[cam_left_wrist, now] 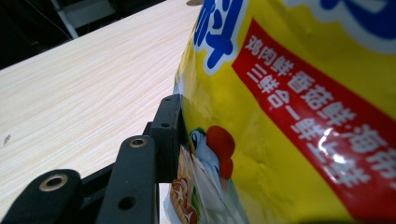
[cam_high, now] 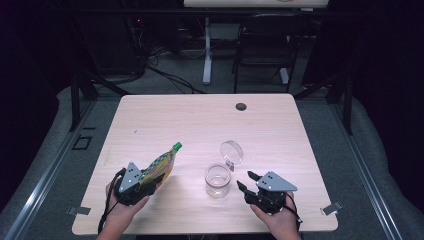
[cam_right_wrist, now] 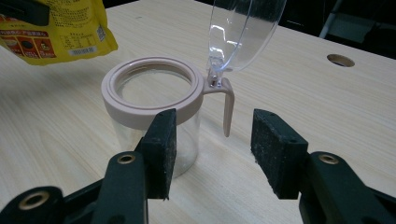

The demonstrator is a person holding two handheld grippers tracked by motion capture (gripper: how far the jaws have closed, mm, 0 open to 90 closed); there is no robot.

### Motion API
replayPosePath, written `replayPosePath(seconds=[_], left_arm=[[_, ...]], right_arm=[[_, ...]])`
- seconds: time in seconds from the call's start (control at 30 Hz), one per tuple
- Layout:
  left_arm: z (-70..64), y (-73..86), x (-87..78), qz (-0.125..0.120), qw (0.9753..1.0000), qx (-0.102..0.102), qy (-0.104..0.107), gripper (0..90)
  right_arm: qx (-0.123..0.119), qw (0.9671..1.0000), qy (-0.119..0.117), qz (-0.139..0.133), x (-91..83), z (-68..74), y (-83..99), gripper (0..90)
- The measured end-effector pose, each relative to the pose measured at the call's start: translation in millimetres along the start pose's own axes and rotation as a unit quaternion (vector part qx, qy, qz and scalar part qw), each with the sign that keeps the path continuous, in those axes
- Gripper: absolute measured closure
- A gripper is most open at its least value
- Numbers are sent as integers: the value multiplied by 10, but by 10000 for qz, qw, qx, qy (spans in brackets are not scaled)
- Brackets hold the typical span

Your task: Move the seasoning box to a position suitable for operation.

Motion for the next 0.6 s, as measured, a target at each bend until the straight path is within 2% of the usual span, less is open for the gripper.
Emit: replayPosePath(seconds=[0.17,0.2,0.23,0.37,0.43,0.6], left_arm=[[-52,-16,8,10,9998,164,-63,602],[-77,-26,10,41,9993,337,-123,602],[-77,-26,10,41,9993,337,-123,602],[-135,-29,30,139,9974,669,-225,602],[-150,-28,36,141,9973,686,-242,602],[-227,-28,65,254,9940,1030,-270,602]], right_arm=[[-7,10000,6,5,8,-1,7,509],[10,10000,8,7,11,-4,11,509],[10,10000,8,7,11,-4,11,509],[7,10000,7,20,16,-7,20,510],[7,10000,7,18,16,-7,20,511],[0,10000,7,14,20,-8,25,510]])
Point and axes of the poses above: each handheld gripper's, and its own axes: x roughly forward along the jaws, y roughly out of its underside, z roughly to its left, the point moved 1 cm from there along x, roughly forward along the jaws, and after that the axes turned 8 degrees about -z, right-handed, at the moved point
